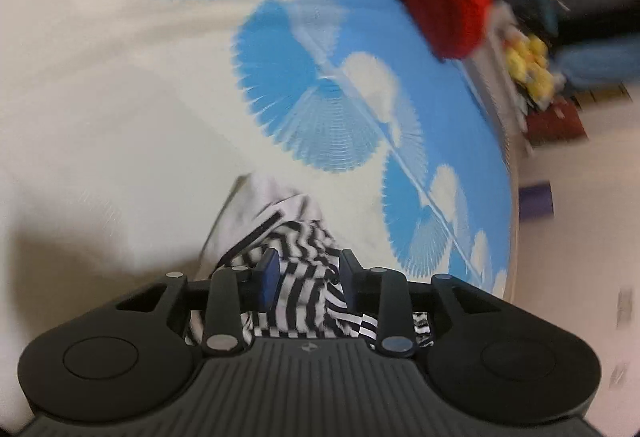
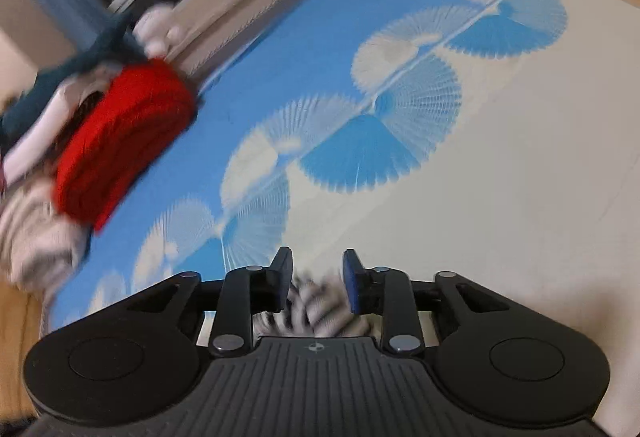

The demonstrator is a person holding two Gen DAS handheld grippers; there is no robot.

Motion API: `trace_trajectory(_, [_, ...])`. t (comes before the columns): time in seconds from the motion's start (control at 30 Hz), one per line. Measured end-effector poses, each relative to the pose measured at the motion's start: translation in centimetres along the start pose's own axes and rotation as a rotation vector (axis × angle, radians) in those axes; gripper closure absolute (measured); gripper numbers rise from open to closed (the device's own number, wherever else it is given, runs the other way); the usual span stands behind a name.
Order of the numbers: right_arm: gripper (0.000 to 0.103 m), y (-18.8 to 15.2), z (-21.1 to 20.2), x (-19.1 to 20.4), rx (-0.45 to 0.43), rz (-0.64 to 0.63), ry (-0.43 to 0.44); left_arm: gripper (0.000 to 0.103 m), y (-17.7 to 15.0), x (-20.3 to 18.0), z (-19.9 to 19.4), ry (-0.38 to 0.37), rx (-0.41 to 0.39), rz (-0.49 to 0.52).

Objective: Fold small clothes

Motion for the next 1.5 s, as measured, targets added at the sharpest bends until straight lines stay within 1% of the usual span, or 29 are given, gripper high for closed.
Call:
trace_trajectory(0.03, [0.072,-1.0,0.7,0.0,0.066,0.001,0.021,0.067,-0.3,-0.9,0.4,0.008,0.022,0.076])
trace_trajectory(0.07, [0.072,-1.4,1.2,0.8,0.088,-0.017,0.079,0.062,-0.9,-1.7,0.9,0.011,0.053,0.143])
trace_trajectory(0.1, [0.068,-1.9,1.6,1.6,0.105,-0.065,0.107,0.060,-1.7,-2.3,1.5,0.015,0.087,0.201])
trace_trajectory(0.13, [0.066,-2.4,2.1,2.3,0.119,-0.135,0.110,0.059,-2.4,-2.7,2.1,0.027,0.122,0.250])
trace_trajectory(0.17, [0.065,-3.1,2.7,2.9,0.131,-0.209,0.093,0.059,-3.2,-2.9,2.8,0.045,0.157,0.291])
trace_trajectory(0.2, [0.065,-3.8,3.2,3.3,0.150,-0.252,0.082,0.059,-3.9,-3.0,3.5,0.065,0.190,0.316])
trace_trajectory(0.3, [0.065,-5.7,4.7,4.3,0.224,-0.276,0.095,0.059,-5.4,-2.8,4.6,0.098,0.226,0.345])
trace_trajectory(0.4, [0.065,-5.1,5.1,4.6,0.180,-0.306,0.048,0.059,-5.5,-2.2,5.5,0.131,0.220,0.339])
trace_trajectory(0.47, [0.065,-4.4,5.3,4.4,0.147,-0.314,0.026,0.059,-5.5,-2.1,6.6,0.154,0.231,0.356])
trace_trajectory(0.57, [0.065,-3.9,5.5,3.9,0.136,-0.297,0.005,0.060,-5.4,-2.4,8.3,0.179,0.254,0.372])
trace_trajectory(0.6, [0.065,-3.8,5.8,3.7,0.140,-0.295,0.005,0.061,-5.1,-2.5,8.6,0.189,0.250,0.380])
trace_trajectory(0.63, [0.065,-3.8,5.8,3.6,0.142,-0.296,0.007,0.073,-4.7,-2.5,8.6,0.196,0.238,0.386])
trace_trajectory(0.67, [0.065,-3.7,6.0,3.5,0.141,-0.301,0.006,0.098,-4.2,-2.6,8.6,0.200,0.218,0.385])
trace_trajectory(0.73, [0.065,-3.5,6.0,3.3,0.128,-0.318,-0.002,0.100,-2.2,-2.8,8.1,0.203,0.139,0.377])
trace_trajectory(0.83, [0.065,-2.5,5.9,3.0,0.091,-0.321,-0.011,0.101,1.7,-3.7,5.7,0.129,-0.059,0.317])
trace_trajectory(0.87, [0.065,-2.1,5.8,2.9,0.071,-0.316,-0.015,0.101,2.7,-3.8,4.9,0.117,-0.106,0.299])
trace_trajectory(0.93, [0.065,-1.3,5.4,3.1,0.022,-0.313,-0.010,0.101,3.3,-3.5,4.3,0.143,-0.140,0.306])
trace_trajectory(1.0, [0.064,-0.6,5.0,3.3,-0.027,-0.341,-0.020,0.100,2.7,-2.7,4.8,0.189,-0.088,0.332])
trace_trajectory(1.03, [0.064,-0.3,4.9,3.5,-0.045,-0.365,-0.025,0.097,2.3,-2.2,5.2,0.204,-0.038,0.343])
trace_trajectory(1.07, [0.063,-0.2,4.9,3.7,-0.052,-0.387,-0.021,0.095,2.0,-2.0,5.4,0.205,-0.010,0.352])
trace_trajectory(1.1, [0.062,-0.2,4.8,3.9,-0.052,-0.407,-0.011,0.095,2.0,-1.9,5.0,0.205,-0.010,0.360])
trace_trajectory(1.13, [0.062,-0.2,4.9,4.2,-0.046,-0.431,0.004,0.091,2.2,-1.8,4.6,0.202,-0.024,0.371])
trace_trajectory(1.17, [0.060,-0.4,5.0,4.4,-0.035,-0.454,0.013,0.080,2.3,-1.9,4.0,0.198,-0.037,0.385])
trace_trajectory(1.2, [0.055,-0.7,5.1,4.7,-0.019,-0.489,0.024,0.070,2.5,-1.9,3.5,0.200,-0.050,0.402])
trace_trajectory(1.23, [0.054,-1.2,5.4,5.0,0.004,-0.536,0.033,0.049,2.5,-1.9,3.4,0.212,-0.057,0.417])
trace_trajectory(1.27, [0.052,-1.9,5.7,5.4,0.024,-0.592,0.037,0.037,2.5,-1.9,3.5,0.234,-0.053,0.434])
trace_trajectory(1.37, [0.048,-4.0,6.6,6.1,0.041,-0.783,-0.012,0.037,1.8,-1.6,4.4,0.280,-0.016,0.517])
trace_trajectory(1.43, [0.048,-5.3,7.3,6.6,0.053,-0.879,-0.041,0.037,1.5,-1.5,4.9,0.316,-0.023,0.569])
trace_trajectory(1.5, [0.050,-6.0,8.0,6.8,0.039,-0.962,-0.087,0.037,1.4,-1.6,5.5,0.319,-0.030,0.598])
Point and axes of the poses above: each gripper's, at about its wrist camera, not at the fingertips, and z roughly the way its jaws point, x to its left, y to its top, the point moved 10 cm from there along z, roughly the way its jaws point, and after that the axes turned 2 degrees about z, right-handed, at the moved point
